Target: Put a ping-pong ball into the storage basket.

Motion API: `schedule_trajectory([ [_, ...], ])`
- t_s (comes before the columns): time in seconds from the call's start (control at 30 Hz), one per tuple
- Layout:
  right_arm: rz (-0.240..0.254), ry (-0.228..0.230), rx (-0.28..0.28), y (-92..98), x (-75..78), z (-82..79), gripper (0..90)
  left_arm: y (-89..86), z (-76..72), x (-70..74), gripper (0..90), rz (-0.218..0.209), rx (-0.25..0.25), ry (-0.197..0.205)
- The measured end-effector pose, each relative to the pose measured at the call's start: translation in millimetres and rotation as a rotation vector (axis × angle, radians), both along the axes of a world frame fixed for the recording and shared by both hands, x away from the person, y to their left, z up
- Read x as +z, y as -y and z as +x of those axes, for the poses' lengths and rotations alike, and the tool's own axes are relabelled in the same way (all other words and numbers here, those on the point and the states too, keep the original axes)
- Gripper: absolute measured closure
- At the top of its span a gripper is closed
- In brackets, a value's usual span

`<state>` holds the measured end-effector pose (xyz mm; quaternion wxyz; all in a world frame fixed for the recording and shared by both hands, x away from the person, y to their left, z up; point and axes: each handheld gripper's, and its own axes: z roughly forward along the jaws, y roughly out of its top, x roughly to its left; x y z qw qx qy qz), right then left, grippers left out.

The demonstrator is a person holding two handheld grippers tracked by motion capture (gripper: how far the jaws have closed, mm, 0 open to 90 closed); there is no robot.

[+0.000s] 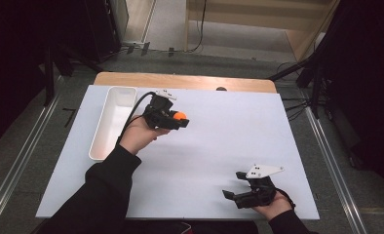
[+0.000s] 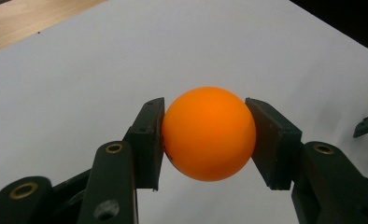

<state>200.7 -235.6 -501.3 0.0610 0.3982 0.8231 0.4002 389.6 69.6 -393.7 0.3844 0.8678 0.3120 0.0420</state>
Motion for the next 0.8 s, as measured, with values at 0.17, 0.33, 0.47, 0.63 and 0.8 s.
schedule_trajectory([
  [0.17,0.0,0.0,0.0,-0.2,0.1,-0.1,13.4,-1.2,0.3,1.1,50.2,0.0,-0.003,0.002],
  [0.33,0.0,-0.001,0.0,-0.2,0.1,-0.1,13.4,-4.1,1.5,2.2,50.2,0.0,0.003,0.002],
  [0.47,-0.002,-0.001,0.0,-0.3,0.0,-0.1,13.4,-6.5,2.3,3.8,50.2,-0.008,0.007,0.003],
  [0.63,0.0,0.0,0.001,-0.1,0.0,-0.1,13.4,-9.9,3.3,5.0,50.2,-0.006,0.018,0.008],
  [0.8,-0.001,-0.001,0.0,-0.2,0.0,0.0,13.4,-12.2,3.8,5.9,50.2,-0.012,0.028,0.01],
])
